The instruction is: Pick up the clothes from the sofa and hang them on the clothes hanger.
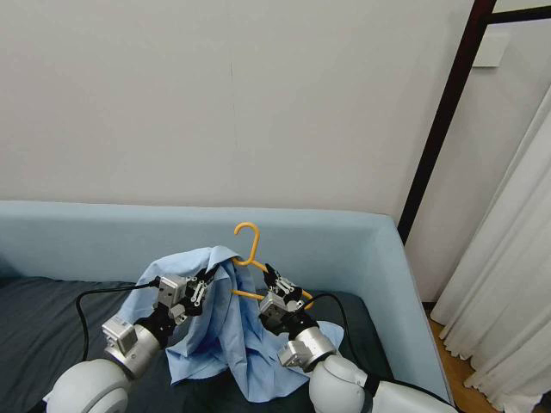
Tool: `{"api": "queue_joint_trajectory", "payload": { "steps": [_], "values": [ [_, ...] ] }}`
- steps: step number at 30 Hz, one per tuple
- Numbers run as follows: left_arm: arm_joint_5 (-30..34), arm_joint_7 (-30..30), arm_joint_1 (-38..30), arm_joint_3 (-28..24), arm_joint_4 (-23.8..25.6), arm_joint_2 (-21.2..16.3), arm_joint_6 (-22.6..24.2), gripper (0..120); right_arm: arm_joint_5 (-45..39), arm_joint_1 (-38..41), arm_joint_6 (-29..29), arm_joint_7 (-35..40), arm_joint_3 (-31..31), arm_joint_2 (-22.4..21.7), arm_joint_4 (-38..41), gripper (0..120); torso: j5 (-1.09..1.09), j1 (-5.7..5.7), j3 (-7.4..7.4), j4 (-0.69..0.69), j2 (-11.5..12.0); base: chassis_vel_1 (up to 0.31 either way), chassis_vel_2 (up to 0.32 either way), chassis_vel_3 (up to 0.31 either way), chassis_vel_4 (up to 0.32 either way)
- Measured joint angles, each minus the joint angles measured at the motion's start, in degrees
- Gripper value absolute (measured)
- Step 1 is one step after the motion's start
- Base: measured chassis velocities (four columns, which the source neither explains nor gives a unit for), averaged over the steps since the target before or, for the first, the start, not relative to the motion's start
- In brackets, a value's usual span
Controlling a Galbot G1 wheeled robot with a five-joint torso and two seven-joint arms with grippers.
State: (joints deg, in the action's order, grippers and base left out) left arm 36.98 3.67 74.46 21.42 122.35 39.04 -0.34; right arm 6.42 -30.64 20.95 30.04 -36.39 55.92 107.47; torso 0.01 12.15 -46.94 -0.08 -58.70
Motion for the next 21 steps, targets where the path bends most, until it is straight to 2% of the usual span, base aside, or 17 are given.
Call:
{"api": "queue_joint_trajectory", "payload": {
  "steps": [4, 13, 21],
  "values": [
    [-0.04, 0.0, 0.05, 0.16, 0.07, -0.25, -0.24, 0, -0.17, 0.06, -1.09, -0.82, 0.56, -0.87, -0.07, 5, 0.0, 0.0, 0.0, -0.01, 0.0, 0.0, 0.0, 0.0, 0.0],
    [0.04, -0.1, -0.03, 0.47, 3.25, -1.13, -0.34, 0, 4.93, -0.7, -5.13, -2.57, 1.16, -1.15, -3.7, 5, -0.01, 0.0, 0.0, -0.01, 0.0, 0.0, 0.0, 0.0, 0.0],
    [-1.97, -0.63, 1.02, -1.55, 2.13, -0.06, -0.28, 0, 4.27, -0.6, -6.76, -2.91, 0.95, 0.42, -3.67, 5, 0.0, 0.0, 0.0, -0.01, 0.0, 0.0, 0.0, 0.0, 0.0]
  ]
}}
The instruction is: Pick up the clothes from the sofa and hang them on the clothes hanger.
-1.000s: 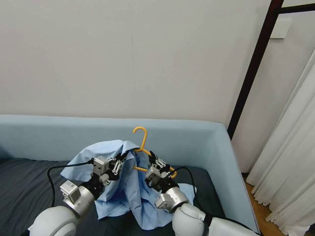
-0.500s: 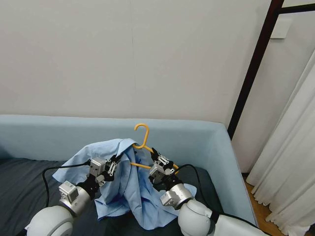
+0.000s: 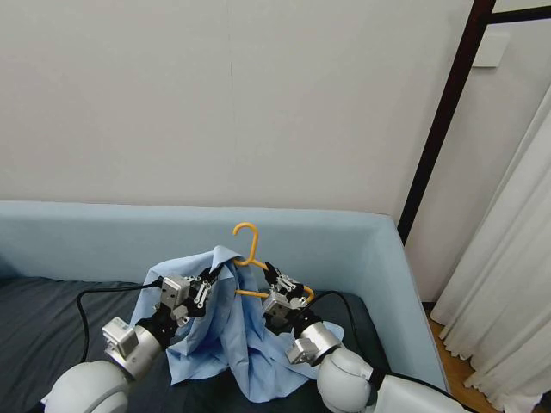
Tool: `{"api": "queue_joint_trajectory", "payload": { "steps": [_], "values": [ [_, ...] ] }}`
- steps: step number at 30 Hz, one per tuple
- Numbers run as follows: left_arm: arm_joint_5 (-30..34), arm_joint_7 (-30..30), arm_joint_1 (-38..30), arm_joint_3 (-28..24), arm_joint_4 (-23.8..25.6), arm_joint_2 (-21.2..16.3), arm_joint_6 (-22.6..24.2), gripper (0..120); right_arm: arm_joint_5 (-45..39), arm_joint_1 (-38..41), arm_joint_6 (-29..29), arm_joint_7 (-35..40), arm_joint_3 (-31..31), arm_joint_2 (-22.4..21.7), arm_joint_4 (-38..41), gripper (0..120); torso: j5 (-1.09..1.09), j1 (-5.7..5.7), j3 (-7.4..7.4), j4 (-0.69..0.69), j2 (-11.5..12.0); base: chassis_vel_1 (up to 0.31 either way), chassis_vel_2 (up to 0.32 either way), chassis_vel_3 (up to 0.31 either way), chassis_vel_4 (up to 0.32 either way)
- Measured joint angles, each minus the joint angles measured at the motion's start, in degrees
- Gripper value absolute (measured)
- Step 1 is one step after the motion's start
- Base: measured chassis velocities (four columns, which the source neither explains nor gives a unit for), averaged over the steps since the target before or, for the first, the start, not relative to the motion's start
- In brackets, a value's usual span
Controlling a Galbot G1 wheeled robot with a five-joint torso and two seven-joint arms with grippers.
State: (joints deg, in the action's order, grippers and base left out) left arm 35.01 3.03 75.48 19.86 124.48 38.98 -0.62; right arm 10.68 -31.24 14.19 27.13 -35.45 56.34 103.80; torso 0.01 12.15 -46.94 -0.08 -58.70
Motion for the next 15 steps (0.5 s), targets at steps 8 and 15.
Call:
{"api": "queue_joint_trajectory", "payload": {
  "steps": [8, 15],
  "values": [
    [-0.91, -0.38, 0.51, -0.66, -1.3, 0.19, -0.6, 0, -3.96, 0.74, 1.05, 0.75, -0.19, 0.59, 1.65, 5, 0.0, 0.0, 0.0, 0.0, 0.0, 0.0, 0.0, 0.0, 0.0],
    [-3.98, 2.56, 2.24, -0.06, -0.88, -1.17, -4.0, 22, -7.97, 2.91, 3.24, 1.5, 0.85, 0.26, 2.81, 5, 0.0, 0.0, 0.0, 0.0, 0.0, 0.0, 0.0, 0.0, 0.0]
  ]
}}
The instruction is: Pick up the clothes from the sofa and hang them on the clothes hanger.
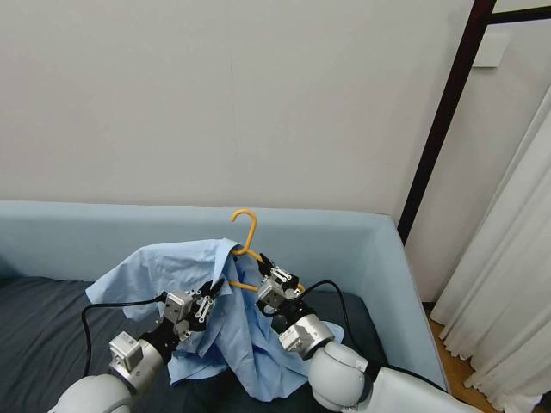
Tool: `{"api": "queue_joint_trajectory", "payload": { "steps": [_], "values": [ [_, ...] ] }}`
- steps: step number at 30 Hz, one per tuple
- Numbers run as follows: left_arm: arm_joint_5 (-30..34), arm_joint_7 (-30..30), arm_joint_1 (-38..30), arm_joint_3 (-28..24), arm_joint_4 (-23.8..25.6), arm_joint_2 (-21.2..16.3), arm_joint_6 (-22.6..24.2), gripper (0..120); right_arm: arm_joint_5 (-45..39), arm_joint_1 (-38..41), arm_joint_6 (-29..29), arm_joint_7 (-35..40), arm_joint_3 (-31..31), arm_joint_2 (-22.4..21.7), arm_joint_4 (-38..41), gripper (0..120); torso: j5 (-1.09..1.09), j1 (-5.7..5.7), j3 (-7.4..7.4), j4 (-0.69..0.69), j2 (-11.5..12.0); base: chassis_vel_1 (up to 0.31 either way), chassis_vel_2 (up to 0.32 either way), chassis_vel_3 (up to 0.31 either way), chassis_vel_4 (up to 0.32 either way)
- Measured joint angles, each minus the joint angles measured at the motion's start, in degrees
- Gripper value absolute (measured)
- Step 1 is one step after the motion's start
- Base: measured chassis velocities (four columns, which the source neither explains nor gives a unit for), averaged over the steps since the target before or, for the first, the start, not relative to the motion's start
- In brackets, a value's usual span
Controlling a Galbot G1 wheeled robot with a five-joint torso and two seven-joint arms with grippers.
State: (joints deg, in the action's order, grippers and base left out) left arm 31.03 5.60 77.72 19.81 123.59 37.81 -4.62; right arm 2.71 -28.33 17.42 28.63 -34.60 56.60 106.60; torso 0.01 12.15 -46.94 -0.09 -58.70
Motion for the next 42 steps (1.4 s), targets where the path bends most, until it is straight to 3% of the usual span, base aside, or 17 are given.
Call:
{"api": "queue_joint_trajectory", "payload": {
  "steps": [4, 7, 9, 13, 14, 15, 18, 19, 21, 22, 23, 26, 27, 31, 36, 42],
  "values": [
    [-3.8, 3.53, 0.63, 0.16, 0.56, -1.85, -1.21, 36, 1.27, -0.73, -0.89, -0.36, 2.03, -0.54, -0.68, 5, 0.0, 0.0, 0.0, 0.01, 0.0, 0.0, 0.0, 0.0, 0.0],
    [-6.01, 6.72, 1.21, 0.16, 0.65, -5.36, -2.93, 49, 2.0, -2.74, -1.95, -0.8, 5.32, -1.23, -1.19, 5, 0.0, 0.0, 0.0, 0.0, 0.0, 0.0, 0.0, 0.0, 0.0],
    [-6.06, 7.07, 1.19, 0.22, 0.64, -6.57, -3.65, 54, 2.15, -3.37, -2.5, -1.06, 6.48, -1.54, -1.27, 5, -0.01, 0.0, 0.0, 0.01, 0.0, 0.0, 0.0, 0.0, 0.0],
    [-1.73, 5.22, -0.83, 3.26, 1.15, -13.87, -7.29, 72, 6.13, -5.29, -7.3, -3.0, 11.29, -2.88, -3.58, 5, -0.01, 0.0, 0.0, -0.02, 0.0, 0.0, 0.0, 0.0, 0.0],
    [-1.73, 5.22, -0.83, 3.26, 1.15, -13.87, -7.29, 72, 6.13, -5.29, -7.3, -3.0, 11.29, -2.88, -3.58, 5, -0.01, 0.0, 0.0, -0.02, 0.0, 0.0, 0.0, 0.0, 0.0],
    [0.73, 2.5, -1.83, 4.53, 0.73, -15.52, -8.3, 72, 7.45, -5.42, -8.67, -3.73, 11.9, -2.99, -4.27, 5, -0.01, 0.0, 0.0, 0.0, 0.0, 0.0, 0.0, 0.0, 0.0],
    [8.47, -6.7, -6.1, 6.01, -3.24, -20.19, -10.86, 90, 9.75, -5.78, -10.66, -4.94, 12.47, -3.06, -4.91, 5, 0.0, 0.0, -0.01, -0.01, 0.0, 0.0, 0.0, 0.0, 0.0],
    [8.47, -6.7, -6.1, 6.01, -3.24, -20.19, -10.86, 90, 9.75, -5.78, -10.66, -4.94, 12.47, -3.06, -4.91, 5, 0.0, 0.0, -0.01, -0.01, 0.0, 0.0, 0.0, 0.0, 0.0],
    [12.92, -13.47, -9.85, 5.05, -6.8, -22.4, -12.24, 98, 10.67, -5.91, -11.46, -5.92, 12.41, -3.06, -4.87, 5, 0.01, 0.0, 0.0, 0.0, 0.0, 0.0, 0.0, 0.0, 0.0],
    [15.35, -18.6, -11.96, 4.43, -8.97, -23.47, -12.98, 99, 11.56, -5.88, -12.43, -6.71, 12.22, -2.86, -5.05, 5, 0.0, 0.0, 0.0, -0.01, 0.0, 0.0, 0.0, 0.0, 0.0],
    [15.35, -18.6, -11.96, 4.43, -8.97, -23.47, -12.98, 99, 11.56, -5.88, -12.43, -6.71, 12.22, -2.86, -5.05, 5, 0.0, 0.0, 0.0, -0.01, 0.0, 0.0, 0.0, 0.0, 0.0],
    [21.04, -33.24, -15.16, 4.09, -14.68, -25.69, -15.34, 100, 15.41, -4.13, -16.7, -10.04, 10.44, -0.97, -7.35, 5, 0.0, 0.0, -0.01, 0.0, 0.0, 0.0, 0.0, 0.0, 0.0],
    [21.04, -33.24, -15.16, 4.09, -14.68, -25.69, -15.34, 100, 15.41, -4.13, -16.7, -10.04, 10.44, -0.97, -7.35, 5, 0.0, 0.0, -0.01, 0.0, 0.0, 0.0, 0.0, 0.0, 0.0],
    [23.95, -45.71, -17.03, 3.91, -20.97, -26.8, -14.34, 100, 18.29, -2.49, -18.53, -11.04, 7.86, 1.55, -8.72, 5, 0.01, 0.0, -0.01, 0.03, 0.0, 0.0, 0.0, 0.0, 0.0],
    [24.29, -50.96, -17.58, 3.45, -23.88, -26.31, -10.02, 100, 19.73, -1.82, -18.34, -11.04, 6.78, 2.5, -8.56, 5, 0.01, 0.0, 0.0, 0.01, 0.0, 0.0, 0.0, 0.0, 0.0],
    [25.43, -50.67, -17.71, 2.54, -24.5, -25.36, -7.01, 99, 21.11, -1.91, -17.67, -10.72, 6.74, 2.56, -8.01, 5, 0.01, 0.0, 0.0, -0.01, 0.0, 0.0, 0.0, 0.0, 0.0]
  ]
}}
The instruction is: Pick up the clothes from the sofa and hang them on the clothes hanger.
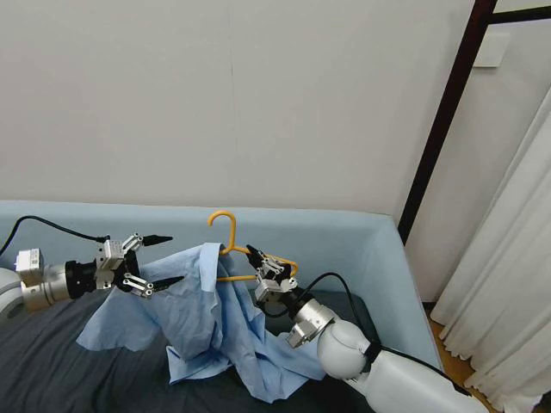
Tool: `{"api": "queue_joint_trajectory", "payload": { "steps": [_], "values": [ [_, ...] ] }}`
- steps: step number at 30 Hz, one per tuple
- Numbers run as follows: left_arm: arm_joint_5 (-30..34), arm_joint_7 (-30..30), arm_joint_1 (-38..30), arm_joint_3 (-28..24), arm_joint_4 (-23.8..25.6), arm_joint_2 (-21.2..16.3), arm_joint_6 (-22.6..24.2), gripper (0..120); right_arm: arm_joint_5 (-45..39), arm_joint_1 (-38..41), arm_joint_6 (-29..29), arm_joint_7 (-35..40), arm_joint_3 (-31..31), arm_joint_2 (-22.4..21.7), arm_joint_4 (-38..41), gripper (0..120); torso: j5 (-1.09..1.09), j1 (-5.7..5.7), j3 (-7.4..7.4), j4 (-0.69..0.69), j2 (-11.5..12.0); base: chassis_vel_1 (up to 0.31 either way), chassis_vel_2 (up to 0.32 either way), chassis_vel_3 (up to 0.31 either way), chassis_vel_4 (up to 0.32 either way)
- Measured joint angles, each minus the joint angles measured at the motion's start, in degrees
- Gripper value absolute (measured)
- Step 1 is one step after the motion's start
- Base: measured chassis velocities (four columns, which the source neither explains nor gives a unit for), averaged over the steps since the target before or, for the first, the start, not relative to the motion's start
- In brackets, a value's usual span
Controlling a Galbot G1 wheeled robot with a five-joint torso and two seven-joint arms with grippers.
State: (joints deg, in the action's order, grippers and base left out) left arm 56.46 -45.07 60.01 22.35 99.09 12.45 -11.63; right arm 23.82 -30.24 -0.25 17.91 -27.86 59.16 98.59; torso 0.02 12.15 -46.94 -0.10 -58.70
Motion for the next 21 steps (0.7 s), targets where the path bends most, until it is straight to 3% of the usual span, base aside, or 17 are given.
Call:
{"api": "queue_joint_trajectory", "payload": {
  "steps": [6, 21],
  "values": [
    [-0.09, 1.06, 0.0, -0.39, -0.24, 0.52, 1.39, 79, 2.15, -0.12, 0.03, 0.05, 0.09, 0.21, 0.64, 5, -0.01, 0.0, 0.0, 0.0, 0.0, 0.0, 0.0, 0.0, 0.0],
    [-0.8, -3.69, 0.12, -0.3, -2.78, 2.23, 2.52, 23, 7.85, -1.26, -5.26, -0.36, 2.34, 1.07, 0.35, 5, -0.01, 0.0, 0.0, 0.01, 0.0, 0.0, 0.0, 0.0, 0.0]
  ]
}}
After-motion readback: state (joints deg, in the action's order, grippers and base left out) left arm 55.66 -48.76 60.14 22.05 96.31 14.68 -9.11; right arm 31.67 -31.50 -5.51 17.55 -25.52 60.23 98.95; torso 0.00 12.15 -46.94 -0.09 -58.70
